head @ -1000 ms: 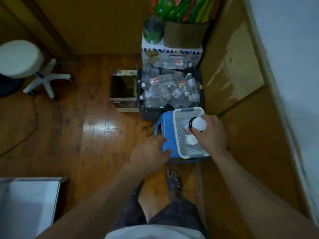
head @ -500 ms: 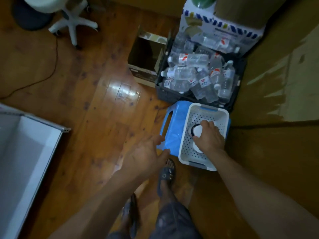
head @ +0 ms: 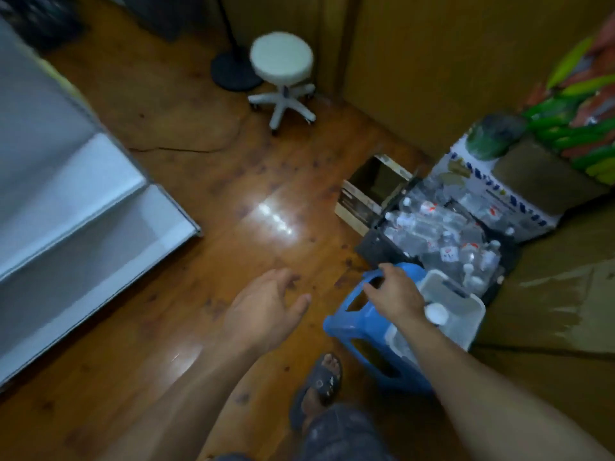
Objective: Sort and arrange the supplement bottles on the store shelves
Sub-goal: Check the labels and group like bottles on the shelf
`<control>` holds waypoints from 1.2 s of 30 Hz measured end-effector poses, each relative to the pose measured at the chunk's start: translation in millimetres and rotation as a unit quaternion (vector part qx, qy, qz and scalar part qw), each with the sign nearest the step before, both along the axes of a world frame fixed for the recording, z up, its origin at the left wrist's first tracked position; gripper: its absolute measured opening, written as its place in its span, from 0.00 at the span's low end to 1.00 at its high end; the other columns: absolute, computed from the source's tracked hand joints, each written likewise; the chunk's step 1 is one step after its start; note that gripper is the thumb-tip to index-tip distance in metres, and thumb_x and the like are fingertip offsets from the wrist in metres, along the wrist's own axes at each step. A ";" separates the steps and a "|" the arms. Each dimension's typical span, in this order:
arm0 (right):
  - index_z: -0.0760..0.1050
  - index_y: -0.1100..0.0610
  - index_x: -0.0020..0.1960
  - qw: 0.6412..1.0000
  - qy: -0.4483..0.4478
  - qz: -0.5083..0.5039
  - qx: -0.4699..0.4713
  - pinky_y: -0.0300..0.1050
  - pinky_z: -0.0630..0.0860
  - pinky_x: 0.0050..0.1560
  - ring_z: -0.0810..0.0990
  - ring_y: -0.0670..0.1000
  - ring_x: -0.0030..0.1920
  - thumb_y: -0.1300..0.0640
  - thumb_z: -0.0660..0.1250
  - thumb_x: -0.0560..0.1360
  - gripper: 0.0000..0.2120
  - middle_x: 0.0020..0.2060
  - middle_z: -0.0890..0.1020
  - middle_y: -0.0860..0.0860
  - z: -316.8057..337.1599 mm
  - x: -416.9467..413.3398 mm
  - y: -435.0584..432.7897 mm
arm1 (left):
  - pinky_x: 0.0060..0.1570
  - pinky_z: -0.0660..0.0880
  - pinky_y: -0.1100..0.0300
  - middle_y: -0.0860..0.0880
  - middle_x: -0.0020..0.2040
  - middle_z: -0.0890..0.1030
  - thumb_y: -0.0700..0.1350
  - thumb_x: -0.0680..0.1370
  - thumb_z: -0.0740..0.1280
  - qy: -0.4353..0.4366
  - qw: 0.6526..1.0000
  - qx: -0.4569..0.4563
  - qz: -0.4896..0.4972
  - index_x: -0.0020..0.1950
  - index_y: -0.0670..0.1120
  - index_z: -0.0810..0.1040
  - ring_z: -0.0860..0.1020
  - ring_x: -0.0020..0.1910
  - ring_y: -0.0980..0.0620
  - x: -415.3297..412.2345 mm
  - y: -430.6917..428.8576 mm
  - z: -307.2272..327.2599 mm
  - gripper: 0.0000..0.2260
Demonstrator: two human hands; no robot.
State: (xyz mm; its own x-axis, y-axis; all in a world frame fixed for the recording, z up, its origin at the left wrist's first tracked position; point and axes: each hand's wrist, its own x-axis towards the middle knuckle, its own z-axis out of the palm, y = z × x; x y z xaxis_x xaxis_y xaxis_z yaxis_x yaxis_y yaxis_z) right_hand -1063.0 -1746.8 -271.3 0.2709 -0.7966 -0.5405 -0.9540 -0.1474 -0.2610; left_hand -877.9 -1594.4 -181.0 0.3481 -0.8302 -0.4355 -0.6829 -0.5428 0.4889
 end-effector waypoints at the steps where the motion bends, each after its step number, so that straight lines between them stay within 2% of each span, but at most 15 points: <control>1: 0.64 0.54 0.73 0.999 -0.008 0.036 -0.002 0.53 0.74 0.59 0.73 0.58 0.65 0.42 0.65 0.77 0.29 0.68 0.71 0.54 14.1 29.7 16.8 | 0.57 0.75 0.56 0.58 0.62 0.75 0.61 0.80 0.60 -0.013 0.999 -0.013 0.029 0.69 0.56 0.70 0.75 0.60 0.56 15.8 25.2 12.8 0.20; 5: 0.66 0.51 0.72 0.981 -0.048 0.186 -0.002 0.49 0.73 0.58 0.75 0.55 0.64 0.42 0.66 0.76 0.28 0.67 0.73 0.51 73.6 164.6 116.6 | 0.57 0.75 0.58 0.59 0.63 0.76 0.61 0.78 0.63 -0.067 0.981 -0.059 0.172 0.69 0.58 0.71 0.75 0.60 0.58 84.9 165.4 59.1 0.20; 8: 0.70 0.50 0.68 0.954 -0.124 0.271 -0.010 0.43 0.72 0.57 0.77 0.52 0.61 0.44 0.68 0.73 0.26 0.64 0.76 0.50 114.5 263.5 221.4 | 0.57 0.71 0.62 0.59 0.64 0.75 0.60 0.78 0.63 -0.105 0.948 -0.077 0.290 0.69 0.58 0.70 0.74 0.62 0.58 129.5 302.2 91.6 0.20; 12: 0.69 0.49 0.70 0.890 -0.200 0.410 0.010 0.46 0.70 0.63 0.74 0.52 0.65 0.42 0.68 0.74 0.27 0.66 0.75 0.46 163.3 374.6 390.8 | 0.54 0.72 0.61 0.58 0.64 0.75 0.60 0.78 0.64 -0.118 0.862 -0.111 0.481 0.70 0.58 0.68 0.74 0.58 0.59 158.4 484.3 125.8 0.21; 16: 0.69 0.52 0.71 0.801 -0.269 0.534 0.036 0.46 0.72 0.63 0.75 0.52 0.63 0.44 0.68 0.75 0.27 0.66 0.75 0.48 212.3 443.4 548.7 | 0.53 0.75 0.59 0.58 0.63 0.75 0.59 0.78 0.64 -0.141 0.786 -0.134 0.587 0.71 0.57 0.68 0.74 0.56 0.60 166.6 620.2 149.9 0.21; 19: 0.69 0.52 0.71 0.752 -0.289 0.591 0.048 0.47 0.71 0.62 0.76 0.53 0.62 0.44 0.68 0.75 0.27 0.66 0.76 0.49 237.2 478.4 641.4 | 0.56 0.76 0.58 0.58 0.63 0.75 0.59 0.78 0.64 -0.142 0.745 -0.144 0.636 0.71 0.57 0.68 0.74 0.56 0.60 168.1 691.2 160.9 0.22; 23: 0.71 0.51 0.69 0.712 -0.320 0.622 0.062 0.47 0.72 0.61 0.77 0.52 0.60 0.44 0.70 0.74 0.26 0.64 0.77 0.49 253.3 517.6 737.1 | 0.56 0.76 0.56 0.57 0.64 0.76 0.60 0.78 0.64 -0.156 0.703 -0.151 0.677 0.72 0.56 0.68 0.74 0.54 0.60 184.9 758.4 166.1 0.23; 25: 0.71 0.51 0.69 0.693 -0.335 0.635 0.068 0.45 0.72 0.56 0.77 0.50 0.60 0.43 0.69 0.74 0.25 0.63 0.77 0.47 254.2 538.2 777.0 | 0.56 0.76 0.57 0.57 0.65 0.75 0.60 0.78 0.64 -0.161 0.689 -0.153 0.690 0.72 0.55 0.68 0.73 0.54 0.60 200.1 783.8 163.8 0.23; 28: 0.71 0.50 0.68 0.685 -0.342 0.634 0.110 0.42 0.73 0.48 0.77 0.48 0.56 0.44 0.69 0.75 0.24 0.62 0.77 0.46 250.0 579.6 836.9 | 0.56 0.76 0.59 0.57 0.66 0.75 0.60 0.79 0.63 -0.163 0.676 -0.148 0.704 0.71 0.56 0.68 0.72 0.53 0.61 232.0 823.9 154.1 0.22; 32: 0.72 0.52 0.68 0.680 -0.341 0.630 0.155 0.52 0.74 0.61 0.77 0.52 0.59 0.44 0.69 0.75 0.24 0.62 0.78 0.48 249.4 660.3 914.1 | 0.56 0.77 0.58 0.61 0.63 0.75 0.60 0.78 0.64 -0.155 0.657 -0.137 0.725 0.68 0.58 0.70 0.74 0.53 0.62 299.6 889.9 144.7 0.20; 36: 0.73 0.52 0.66 0.680 -0.343 0.627 0.164 0.50 0.74 0.61 0.77 0.52 0.60 0.45 0.69 0.75 0.23 0.62 0.78 0.48 257.4 757.4 985.3 | 0.56 0.78 0.57 0.60 0.61 0.77 0.62 0.77 0.64 -0.158 0.644 -0.126 0.738 0.67 0.59 0.72 0.76 0.55 0.61 390.4 961.5 144.1 0.19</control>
